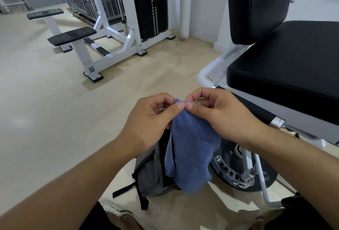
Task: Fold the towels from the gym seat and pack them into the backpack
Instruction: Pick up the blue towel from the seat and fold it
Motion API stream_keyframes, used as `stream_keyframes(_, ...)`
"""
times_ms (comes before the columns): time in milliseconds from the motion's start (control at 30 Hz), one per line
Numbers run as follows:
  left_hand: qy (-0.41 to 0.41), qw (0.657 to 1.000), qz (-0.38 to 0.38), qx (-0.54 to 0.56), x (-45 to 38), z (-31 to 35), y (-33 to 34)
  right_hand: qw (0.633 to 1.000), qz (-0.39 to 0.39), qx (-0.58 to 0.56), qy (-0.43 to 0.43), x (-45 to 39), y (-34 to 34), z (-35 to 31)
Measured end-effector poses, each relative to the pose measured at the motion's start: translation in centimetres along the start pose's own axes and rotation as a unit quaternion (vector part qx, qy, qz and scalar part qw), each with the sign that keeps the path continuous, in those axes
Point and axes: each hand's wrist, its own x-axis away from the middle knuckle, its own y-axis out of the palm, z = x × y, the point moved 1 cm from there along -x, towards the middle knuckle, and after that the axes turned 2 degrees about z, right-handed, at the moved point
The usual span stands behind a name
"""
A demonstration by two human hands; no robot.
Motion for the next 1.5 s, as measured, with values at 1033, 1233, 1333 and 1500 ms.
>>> stream_keyframes(1033,0.128,0.983,0.102,-0.088,-1.8,0.7,-3.7,0.956,-0.224,0.169,-0.088,1.1,0.1,-0.2)
stream_keyframes(1233,0.137,0.982,0.094,-0.095,-1.9,0.7,-4.1,0.907,-0.24,0.337,-0.081,0.6,0.1,1.1)
stream_keyframes(1333,0.136,0.982,0.092,-0.098,-1.9,0.6,-3.9,0.925,-0.304,0.227,-0.028,0.8,0.7,1.2)
stream_keyframes(1500,0.146,0.982,0.08,-0.093,-1.3,1.7,-2.6,0.91,-0.318,0.267,-0.02,0.9,2.1,2.0)
